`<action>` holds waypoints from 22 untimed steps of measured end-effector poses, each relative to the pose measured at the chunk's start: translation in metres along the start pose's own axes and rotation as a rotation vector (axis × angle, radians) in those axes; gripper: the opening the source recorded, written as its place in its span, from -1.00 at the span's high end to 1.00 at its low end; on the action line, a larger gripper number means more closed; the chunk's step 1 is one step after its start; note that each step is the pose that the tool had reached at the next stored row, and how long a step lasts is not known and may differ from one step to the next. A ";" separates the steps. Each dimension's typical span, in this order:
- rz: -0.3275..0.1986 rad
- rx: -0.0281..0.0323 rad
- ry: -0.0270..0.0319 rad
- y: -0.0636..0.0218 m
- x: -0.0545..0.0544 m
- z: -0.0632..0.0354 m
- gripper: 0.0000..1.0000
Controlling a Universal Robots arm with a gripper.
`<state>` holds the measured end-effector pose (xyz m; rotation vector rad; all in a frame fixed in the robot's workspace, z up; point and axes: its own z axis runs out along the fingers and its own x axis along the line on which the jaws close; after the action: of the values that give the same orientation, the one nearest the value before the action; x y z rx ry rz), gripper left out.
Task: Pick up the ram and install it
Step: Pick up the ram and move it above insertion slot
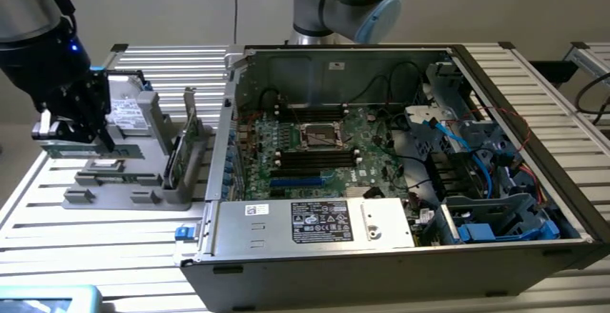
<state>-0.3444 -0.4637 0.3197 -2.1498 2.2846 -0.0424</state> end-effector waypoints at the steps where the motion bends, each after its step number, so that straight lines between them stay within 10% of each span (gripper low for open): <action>1: 0.000 -0.0002 -0.0023 -0.0018 0.000 -0.0017 0.76; 22: -0.003 -0.0026 -0.0429 -0.0514 0.007 -0.0568 0.76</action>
<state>-0.2948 -0.4733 0.3778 -2.1340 2.2593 0.0066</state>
